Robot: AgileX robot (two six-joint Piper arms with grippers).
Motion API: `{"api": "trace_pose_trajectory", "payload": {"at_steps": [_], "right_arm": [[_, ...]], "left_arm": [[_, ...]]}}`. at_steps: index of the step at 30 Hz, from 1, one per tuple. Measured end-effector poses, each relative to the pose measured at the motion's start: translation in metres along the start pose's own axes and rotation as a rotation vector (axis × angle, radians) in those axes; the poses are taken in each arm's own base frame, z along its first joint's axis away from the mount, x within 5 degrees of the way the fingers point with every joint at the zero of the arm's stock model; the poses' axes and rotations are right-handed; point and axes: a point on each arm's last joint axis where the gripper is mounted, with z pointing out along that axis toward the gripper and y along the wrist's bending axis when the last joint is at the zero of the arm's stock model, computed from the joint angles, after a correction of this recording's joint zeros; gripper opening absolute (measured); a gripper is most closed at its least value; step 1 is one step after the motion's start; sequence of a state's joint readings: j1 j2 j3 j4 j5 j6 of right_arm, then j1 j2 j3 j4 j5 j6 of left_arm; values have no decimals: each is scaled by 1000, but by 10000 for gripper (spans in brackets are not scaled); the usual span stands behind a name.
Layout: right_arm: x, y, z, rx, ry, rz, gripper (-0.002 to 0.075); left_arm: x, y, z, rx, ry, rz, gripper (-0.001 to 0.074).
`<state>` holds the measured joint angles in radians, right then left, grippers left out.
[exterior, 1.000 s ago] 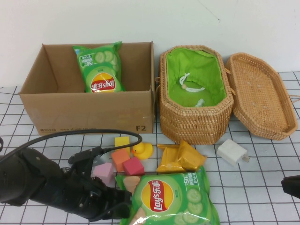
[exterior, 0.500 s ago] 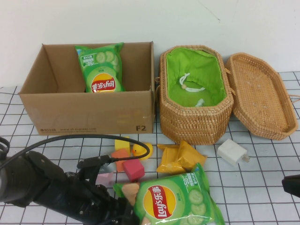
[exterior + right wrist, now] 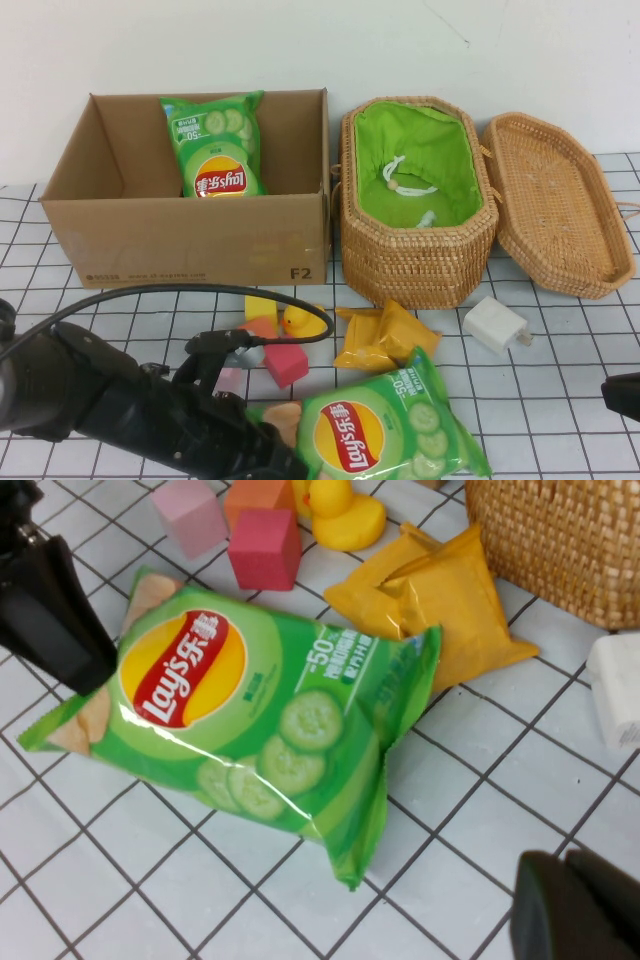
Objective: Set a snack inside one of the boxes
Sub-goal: Pick up the potato chip
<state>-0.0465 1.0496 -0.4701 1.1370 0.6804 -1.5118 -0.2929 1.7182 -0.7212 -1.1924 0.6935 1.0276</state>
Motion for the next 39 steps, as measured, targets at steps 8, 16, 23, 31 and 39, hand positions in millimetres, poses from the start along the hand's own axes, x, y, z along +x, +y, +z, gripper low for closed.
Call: {"api": "trace_pose_trajectory", "payload": {"at_steps": [8, 16, 23, 31, 39], "right_arm": [[0, 0, 0, 0, 0, 0, -1], [0, 0, 0, 2, 0, 0, -1], [0, 0, 0, 2, 0, 0, -1], [0, 0, 0, 4, -2, -1, -1], [-1, 0, 0, 3, -6, 3, -1]], "left_arm": [[-7, 10, 2, -86, -65, -14, 12], [-29, 13, -14, 3, -160, -169, 0], [-39, 35, -37, 57, -287, -356, 60], [-41, 36, -38, 73, -313, -431, 546], [-43, 35, -32, 17, -327, -461, 575]]}}
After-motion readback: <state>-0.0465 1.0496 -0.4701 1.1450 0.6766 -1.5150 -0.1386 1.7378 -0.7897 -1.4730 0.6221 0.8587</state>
